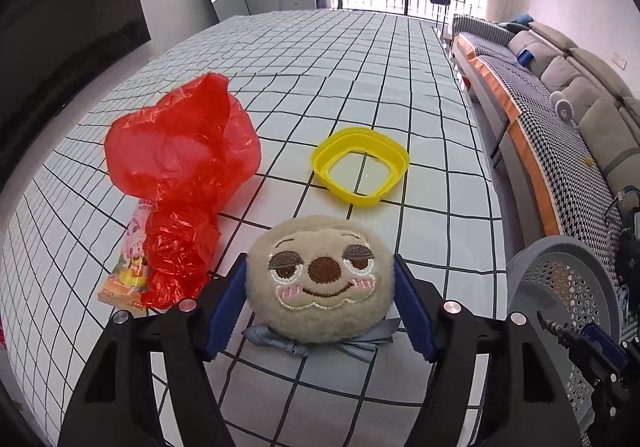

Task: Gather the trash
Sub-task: 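Grasp the beige plush ball with the left tool while the right tool lifts the spiky toy, then carry the plush ball and spiky toy over the basket and open both tools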

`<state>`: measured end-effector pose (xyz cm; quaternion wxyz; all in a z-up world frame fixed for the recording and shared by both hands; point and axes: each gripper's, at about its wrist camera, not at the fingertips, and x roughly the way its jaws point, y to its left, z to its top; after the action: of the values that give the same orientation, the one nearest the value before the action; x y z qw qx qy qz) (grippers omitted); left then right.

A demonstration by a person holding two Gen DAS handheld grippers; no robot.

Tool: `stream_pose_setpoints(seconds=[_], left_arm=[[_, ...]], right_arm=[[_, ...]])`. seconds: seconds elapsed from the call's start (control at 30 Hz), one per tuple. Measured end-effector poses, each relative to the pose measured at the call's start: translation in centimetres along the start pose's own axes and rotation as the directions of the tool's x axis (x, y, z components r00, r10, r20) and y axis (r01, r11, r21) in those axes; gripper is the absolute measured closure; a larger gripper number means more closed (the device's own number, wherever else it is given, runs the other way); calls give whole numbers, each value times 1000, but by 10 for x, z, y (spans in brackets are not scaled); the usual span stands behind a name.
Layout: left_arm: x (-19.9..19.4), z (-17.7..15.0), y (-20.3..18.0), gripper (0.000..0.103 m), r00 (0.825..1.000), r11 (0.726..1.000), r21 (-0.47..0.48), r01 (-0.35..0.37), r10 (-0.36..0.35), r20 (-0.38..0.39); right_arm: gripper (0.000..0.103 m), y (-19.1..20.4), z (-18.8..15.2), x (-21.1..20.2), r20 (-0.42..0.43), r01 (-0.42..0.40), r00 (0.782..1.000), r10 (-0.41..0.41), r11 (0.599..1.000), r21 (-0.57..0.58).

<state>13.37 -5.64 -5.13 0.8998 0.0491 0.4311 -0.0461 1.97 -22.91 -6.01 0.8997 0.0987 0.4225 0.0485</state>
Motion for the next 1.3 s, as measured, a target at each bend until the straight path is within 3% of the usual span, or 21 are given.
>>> stream_pose_setpoints(seconds=[0.3, 0.47, 0.8, 1.0, 1.3], left_arm=[[-50, 0, -7, 36, 995, 1000, 15, 20, -22, 101], [-75, -15, -29, 36, 988, 995, 57, 88, -94, 119], [-86, -51, -100, 36, 971, 960, 168, 223, -234, 49], [-70, -74, -134, 36, 970, 945, 221, 241, -245, -10], [-54, -85, -150, 33, 968, 939, 238, 250, -240, -70]], right_arm=[[82, -2, -3, -8, 5, 23, 1000, -23, 1000, 5], [82, -11, -10, -17, -3, 58, 998, -58, 998, 20], [82, -45, -33, -35, -14, 111, 994, -110, 992, 65], [82, -70, -48, -37, -48, 146, 989, -142, 985, 92], [82, -93, -59, -28, -82, 160, 985, -150, 979, 128]])
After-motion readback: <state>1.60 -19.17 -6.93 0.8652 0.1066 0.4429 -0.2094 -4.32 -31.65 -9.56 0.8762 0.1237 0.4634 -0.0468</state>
